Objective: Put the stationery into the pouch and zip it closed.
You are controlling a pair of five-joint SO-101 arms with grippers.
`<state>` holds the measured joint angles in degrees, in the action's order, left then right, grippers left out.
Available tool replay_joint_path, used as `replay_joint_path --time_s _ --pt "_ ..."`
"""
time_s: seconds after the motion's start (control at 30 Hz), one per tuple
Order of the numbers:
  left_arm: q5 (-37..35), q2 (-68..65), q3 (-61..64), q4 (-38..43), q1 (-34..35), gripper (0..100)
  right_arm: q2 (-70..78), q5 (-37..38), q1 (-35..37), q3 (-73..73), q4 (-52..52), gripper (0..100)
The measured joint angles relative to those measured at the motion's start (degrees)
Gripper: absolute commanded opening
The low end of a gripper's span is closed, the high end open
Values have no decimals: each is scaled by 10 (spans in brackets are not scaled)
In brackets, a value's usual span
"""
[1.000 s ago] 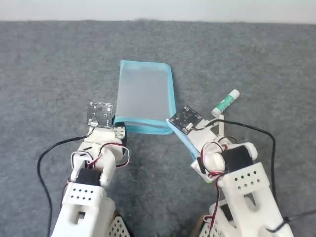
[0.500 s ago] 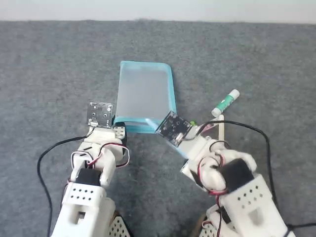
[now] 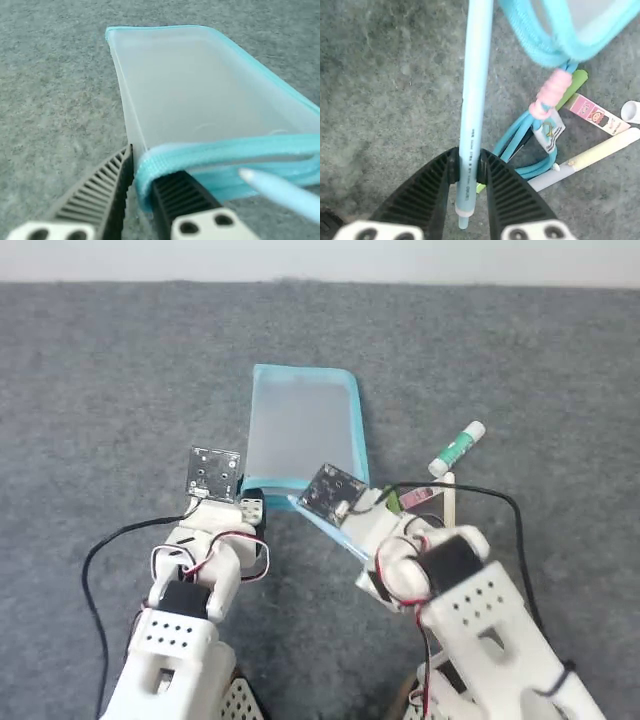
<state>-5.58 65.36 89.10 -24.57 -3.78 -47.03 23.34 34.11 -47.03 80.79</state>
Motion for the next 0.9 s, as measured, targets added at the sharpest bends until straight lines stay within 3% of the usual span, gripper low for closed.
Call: replay_joint_path --time_s 0.47,0.8,0.9 --pt "1 0 14 1 -28 12 263 -104 -80 215 4 6" --pt "15 0 17 3 -70 12 499 -193 -89 493 106 7" --pt "15 0 17 3 -70 12 540 -212 -89 552 127 81"
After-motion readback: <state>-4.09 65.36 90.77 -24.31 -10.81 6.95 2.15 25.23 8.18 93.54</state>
